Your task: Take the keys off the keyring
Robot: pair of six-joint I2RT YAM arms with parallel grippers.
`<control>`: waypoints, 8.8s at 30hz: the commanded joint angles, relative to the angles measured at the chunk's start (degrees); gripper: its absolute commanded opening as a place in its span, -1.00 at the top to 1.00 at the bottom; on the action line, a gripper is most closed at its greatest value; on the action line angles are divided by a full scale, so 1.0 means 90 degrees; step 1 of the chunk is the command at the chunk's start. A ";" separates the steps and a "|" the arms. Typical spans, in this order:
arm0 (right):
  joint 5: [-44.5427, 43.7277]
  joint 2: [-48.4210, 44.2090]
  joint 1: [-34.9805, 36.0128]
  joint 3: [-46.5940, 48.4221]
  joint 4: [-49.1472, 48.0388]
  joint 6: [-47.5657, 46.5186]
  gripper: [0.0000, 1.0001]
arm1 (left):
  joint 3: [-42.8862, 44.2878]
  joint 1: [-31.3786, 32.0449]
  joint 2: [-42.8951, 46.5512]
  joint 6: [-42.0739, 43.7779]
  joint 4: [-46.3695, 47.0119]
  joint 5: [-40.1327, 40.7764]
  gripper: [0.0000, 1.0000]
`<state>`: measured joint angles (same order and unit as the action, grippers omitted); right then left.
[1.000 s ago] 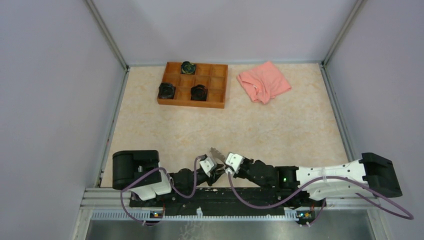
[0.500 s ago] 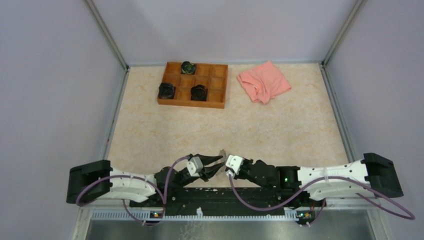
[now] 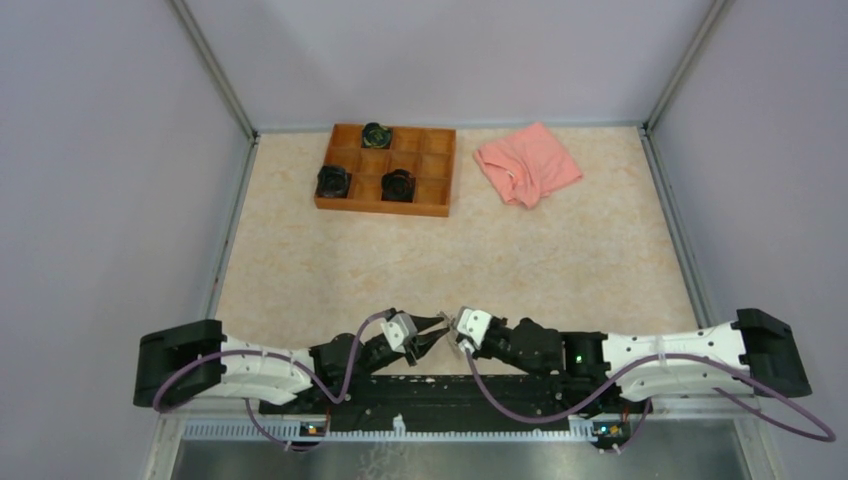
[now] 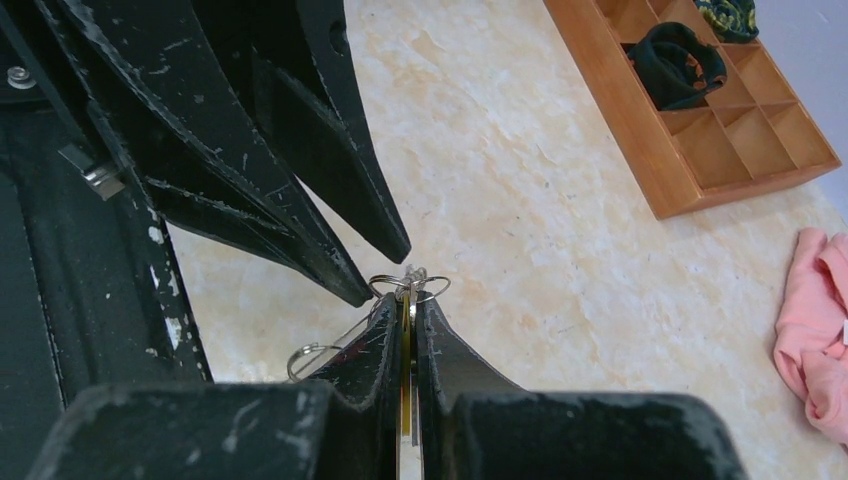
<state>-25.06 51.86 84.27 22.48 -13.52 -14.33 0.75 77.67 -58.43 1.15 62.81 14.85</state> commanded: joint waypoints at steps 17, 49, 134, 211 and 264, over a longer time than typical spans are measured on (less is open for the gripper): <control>0.0369 -0.0101 0.0070 0.0282 0.0252 0.0222 1.00 | -0.0677 0.0022 -0.0159 0.0138 0.0365 -0.0416 0.36; 0.0776 0.0176 0.0083 0.0938 0.0829 -0.0010 1.00 | -0.0418 0.0022 0.0393 0.0365 -0.0430 -0.0401 0.45; 0.0501 0.0576 0.0083 0.2053 0.2692 0.0073 1.00 | 0.0138 0.0394 0.0192 0.0859 -0.0814 0.0234 0.62; 0.0579 0.0555 0.0215 0.1917 0.2927 0.0472 1.00 | 0.0405 0.0403 -0.0194 0.0790 -0.0127 -0.0012 0.58; 0.2040 0.0708 -0.1367 0.3003 0.4763 0.3049 1.00 | 0.0958 0.1408 -0.1538 0.2490 -0.0416 0.0433 1.00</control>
<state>-6.72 60.07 74.28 45.91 32.03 11.57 9.37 89.06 -71.90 22.94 57.23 21.67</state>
